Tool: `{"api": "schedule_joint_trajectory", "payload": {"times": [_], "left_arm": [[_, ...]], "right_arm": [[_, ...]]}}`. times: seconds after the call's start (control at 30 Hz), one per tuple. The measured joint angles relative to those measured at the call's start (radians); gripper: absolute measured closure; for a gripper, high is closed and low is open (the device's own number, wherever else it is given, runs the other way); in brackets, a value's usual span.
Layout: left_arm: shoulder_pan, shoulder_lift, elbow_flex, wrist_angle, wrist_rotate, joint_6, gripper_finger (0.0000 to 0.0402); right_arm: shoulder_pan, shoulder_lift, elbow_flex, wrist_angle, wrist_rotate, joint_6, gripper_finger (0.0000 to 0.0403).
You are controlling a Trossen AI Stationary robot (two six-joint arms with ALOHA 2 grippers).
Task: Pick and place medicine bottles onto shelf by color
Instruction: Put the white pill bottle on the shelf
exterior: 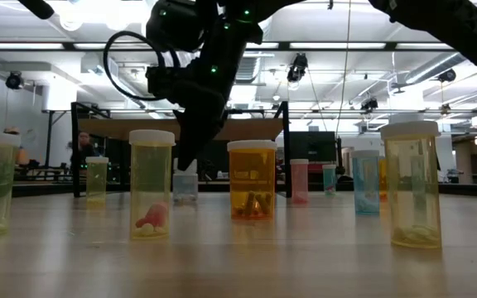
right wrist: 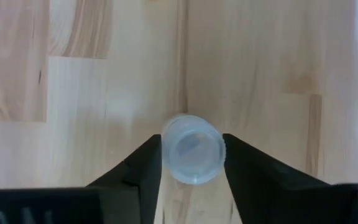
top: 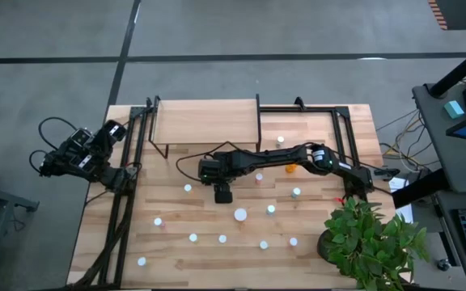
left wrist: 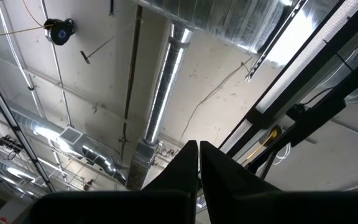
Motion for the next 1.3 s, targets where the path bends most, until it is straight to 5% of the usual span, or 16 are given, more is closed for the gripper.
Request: {"api": "schedule_joint_trajectory", "payload": {"times": [0.27, 0.47, 0.7, 0.83, 1.3], "left_arm": [[0.000, 0.000, 0.000, 0.000, -0.001, 0.000, 0.0402], [0.000, 0.007, 0.000, -0.008, -0.020, -0.016, 0.0402], [-0.001, 0.150, 0.000, -0.079, -0.028, -0.158, 0.0402], [0.000, 0.254, 0.000, 0.007, -0.106, -0.159, 0.0402], [0.000, 0.385, 0.000, 0.114, -0.294, -0.105, 0.0402]], "right_arm": [[0.000, -0.008, 0.009, -0.014, -0.075, 0.029, 0.0273], [-0.024, -0.086, 0.166, -0.096, -0.214, 0.153, 0.0271], [-0.127, -0.270, 0.178, 0.007, -0.190, 0.275, 0.0271], [-0.217, -0.341, 0.171, 0.011, -0.062, 0.249, 0.0271], [-0.486, -0.303, 0.166, -0.084, -0.048, 0.258, 0.0271]]}}
